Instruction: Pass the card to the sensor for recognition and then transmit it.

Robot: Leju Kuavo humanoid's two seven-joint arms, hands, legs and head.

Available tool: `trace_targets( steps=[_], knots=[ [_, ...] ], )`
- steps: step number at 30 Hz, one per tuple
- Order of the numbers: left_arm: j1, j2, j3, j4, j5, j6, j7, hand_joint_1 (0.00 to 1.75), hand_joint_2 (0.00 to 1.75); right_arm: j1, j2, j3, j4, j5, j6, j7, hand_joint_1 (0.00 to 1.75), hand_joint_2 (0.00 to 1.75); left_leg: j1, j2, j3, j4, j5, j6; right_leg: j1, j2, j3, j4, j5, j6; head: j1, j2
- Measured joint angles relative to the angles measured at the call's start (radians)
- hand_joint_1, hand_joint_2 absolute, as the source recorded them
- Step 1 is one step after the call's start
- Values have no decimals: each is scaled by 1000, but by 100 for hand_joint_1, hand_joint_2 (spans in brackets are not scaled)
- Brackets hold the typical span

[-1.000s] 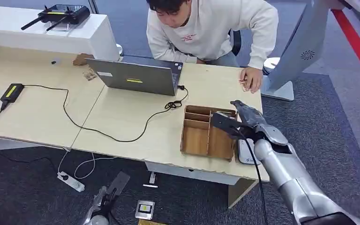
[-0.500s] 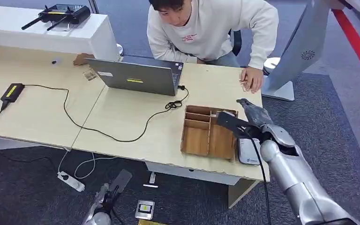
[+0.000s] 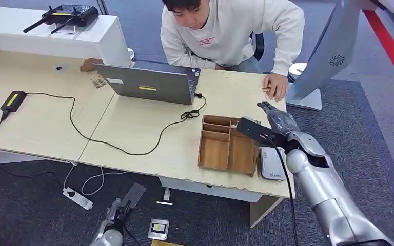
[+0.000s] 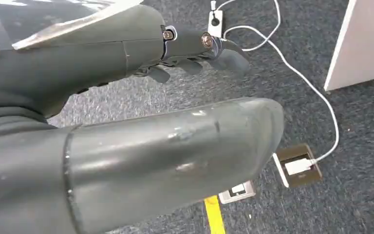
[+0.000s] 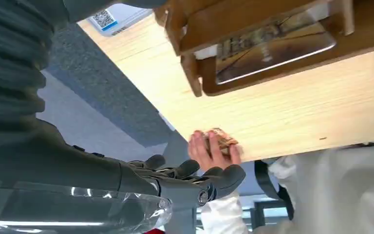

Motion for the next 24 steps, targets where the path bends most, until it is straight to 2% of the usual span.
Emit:
trace_targets(
  steps=[24],
  knots=[
    [44, -3, 59, -5, 59, -13, 7, 0, 0, -48, 80, 24, 50, -4, 19, -42, 0, 175, 0, 0, 0, 0, 0, 0, 0, 0, 0, 0, 0, 0, 0, 0]
  ],
)
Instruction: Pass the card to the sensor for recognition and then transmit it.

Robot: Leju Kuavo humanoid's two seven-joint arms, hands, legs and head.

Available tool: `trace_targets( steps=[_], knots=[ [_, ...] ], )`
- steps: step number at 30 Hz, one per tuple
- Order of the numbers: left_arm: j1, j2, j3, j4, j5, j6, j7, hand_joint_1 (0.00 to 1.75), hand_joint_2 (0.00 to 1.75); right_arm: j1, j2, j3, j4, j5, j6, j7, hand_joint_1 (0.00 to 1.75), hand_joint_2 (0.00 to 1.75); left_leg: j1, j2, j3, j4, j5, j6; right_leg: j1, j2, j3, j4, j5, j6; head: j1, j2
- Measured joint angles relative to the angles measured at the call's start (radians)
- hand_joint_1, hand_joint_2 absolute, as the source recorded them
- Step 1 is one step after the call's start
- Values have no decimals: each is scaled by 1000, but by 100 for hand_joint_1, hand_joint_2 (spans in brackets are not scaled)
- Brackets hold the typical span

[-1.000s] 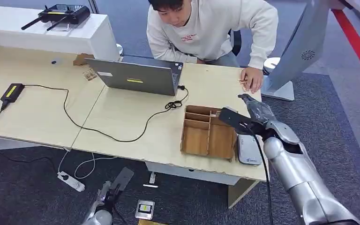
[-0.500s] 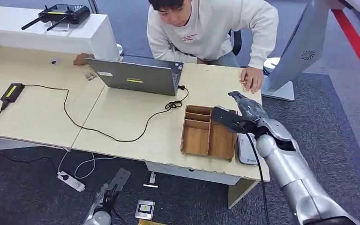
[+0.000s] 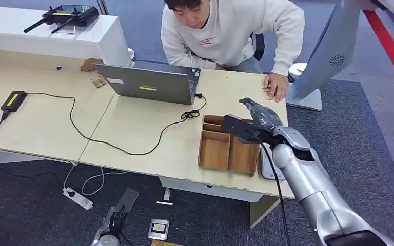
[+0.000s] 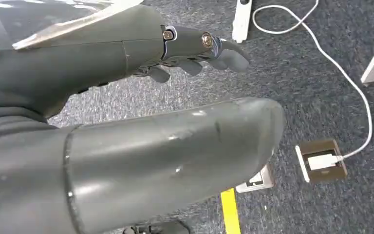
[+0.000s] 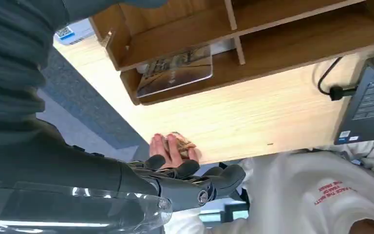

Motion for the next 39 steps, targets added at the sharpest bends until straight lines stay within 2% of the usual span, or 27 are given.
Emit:
trace_targets(
  steps=[12, 27, 28, 29, 30, 39],
  knots=[
    [8, 0, 3, -10, 9, -6, 20, 0, 0, -12, 4, 7, 24, -2, -5, 6, 0, 175, 0, 0, 0, 0, 0, 0, 0, 0, 0, 0, 0, 0, 0, 0],
    [-8, 0, 2, -10, -36, -10, 22, 0, 0, 0, -22, 7, 27, -5, -4, 34, 0, 175, 0, 0, 0, 0, 0, 0, 0, 0, 0, 0, 0, 0, 0, 0],
    [-9, 0, 2, -10, -37, -11, 22, 0, 0, 0, -23, 7, 27, -5, -4, 35, 52, 175, 0, 0, 0, 0, 0, 0, 0, 0, 0, 0, 0, 0, 0, 0],
    [-10, 0, 2, -10, -40, -12, 22, 0, 0, 1, -25, 7, 27, -6, -4, 36, 168, 175, 0, 0, 0, 0, 0, 0, 0, 0, 0, 0, 0, 0, 0, 0],
    [-11, 0, 2, -10, -43, -12, 22, 0, 0, 2, -26, 7, 26, -7, -4, 37, 175, 175, 0, 0, 0, 0, 0, 0, 0, 0, 0, 0, 0, 0, 0, 0],
    [-18, 0, 2, -7, -52, -18, 21, 0, 0, 10, -32, 6, 16, -11, 1, 42, 175, 175, 0, 0, 0, 0, 0, 0, 0, 0, 0, 0, 0, 0, 0, 0]
  ],
)
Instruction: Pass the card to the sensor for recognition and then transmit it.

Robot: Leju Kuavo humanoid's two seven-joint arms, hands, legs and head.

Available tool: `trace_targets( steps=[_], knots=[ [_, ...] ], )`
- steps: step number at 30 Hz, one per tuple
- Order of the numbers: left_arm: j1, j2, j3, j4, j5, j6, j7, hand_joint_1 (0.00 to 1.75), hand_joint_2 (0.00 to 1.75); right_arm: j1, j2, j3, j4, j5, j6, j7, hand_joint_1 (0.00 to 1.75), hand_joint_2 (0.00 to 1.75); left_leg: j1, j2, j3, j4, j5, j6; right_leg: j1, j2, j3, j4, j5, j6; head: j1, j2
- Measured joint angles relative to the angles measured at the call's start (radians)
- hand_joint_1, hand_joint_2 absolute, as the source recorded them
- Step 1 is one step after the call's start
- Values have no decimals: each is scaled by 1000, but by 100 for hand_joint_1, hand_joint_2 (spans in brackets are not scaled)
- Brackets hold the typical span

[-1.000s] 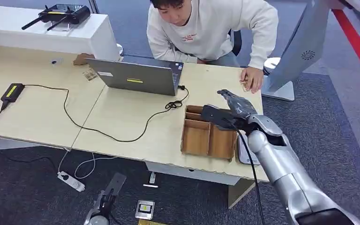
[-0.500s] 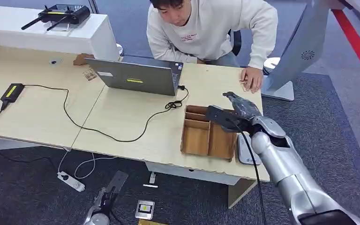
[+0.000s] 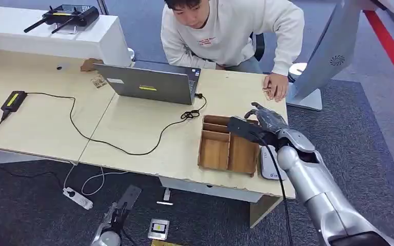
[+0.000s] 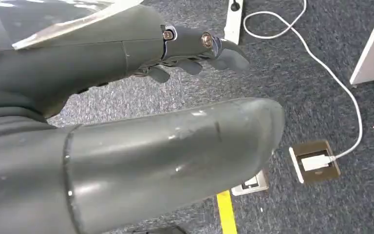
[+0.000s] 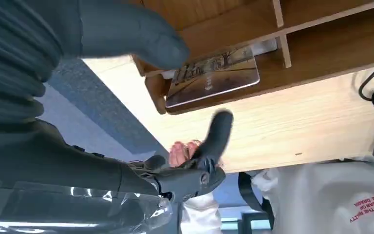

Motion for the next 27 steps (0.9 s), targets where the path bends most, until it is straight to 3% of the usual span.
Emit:
trace_targets(
  steps=[27],
  knots=[
    [6, 0, 3, 14, 17, 1, -5, 0, 0, 1, 12, -17, 3, -12, -45, -15, 175, 175, 0, 0, 0, 0, 0, 0, 0, 0, 0, 0, 0, 0, 0, 0]
  ],
)
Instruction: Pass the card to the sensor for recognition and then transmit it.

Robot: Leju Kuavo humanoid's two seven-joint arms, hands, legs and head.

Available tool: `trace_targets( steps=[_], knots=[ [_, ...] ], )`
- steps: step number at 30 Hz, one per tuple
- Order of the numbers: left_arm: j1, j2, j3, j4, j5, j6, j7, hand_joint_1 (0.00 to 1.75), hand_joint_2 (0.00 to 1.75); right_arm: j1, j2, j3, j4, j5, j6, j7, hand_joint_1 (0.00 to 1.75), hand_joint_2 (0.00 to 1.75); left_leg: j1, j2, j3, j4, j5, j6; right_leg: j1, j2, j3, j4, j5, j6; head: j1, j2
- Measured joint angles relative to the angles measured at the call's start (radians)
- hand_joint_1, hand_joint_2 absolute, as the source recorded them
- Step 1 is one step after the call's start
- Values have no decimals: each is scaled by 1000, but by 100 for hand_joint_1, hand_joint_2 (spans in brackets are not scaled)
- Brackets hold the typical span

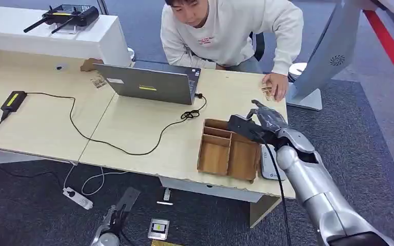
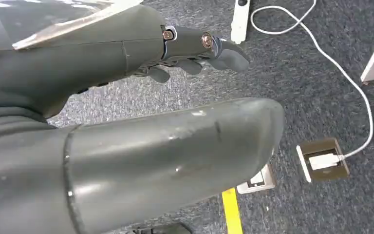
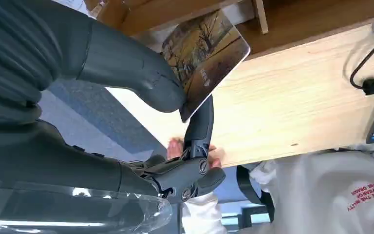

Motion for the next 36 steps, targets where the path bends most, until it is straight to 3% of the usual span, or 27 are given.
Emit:
trace_targets(
  steps=[5, 12, 19, 36],
  knots=[
    [-5, 0, -1, 4, -30, 18, -14, 0, 0, 0, -5, -29, -18, -66, -82, -29, 175, 175, 0, 0, 0, 0, 0, 0, 0, 0, 0, 0, 0, 0, 0, 0],
    [-20, 0, -2, 25, -3, 20, -74, 0, 0, -66, -19, -82, -71, -113, -106, -68, 175, 175, 0, 0, 0, 0, 0, 0, 0, 0, 0, 0, 0, 0, 0, 0],
    [-21, -1, -3, 35, 8, 30, -67, 0, 0, -114, -18, -107, -62, -140, -185, -102, 175, 175, 0, 0, 0, 0, 0, 0, 0, 0, 0, 0, 0, 0, 0, 0],
    [-70, -6, -10, 73, -28, 11, -52, 0, 0, -148, -3, -114, 61, -24, -203, -114, 175, 175, 0, 0, -1, 0, 0, 0, 0, 0, 0, 0, 0, 0, 0, 0]
  ],
)
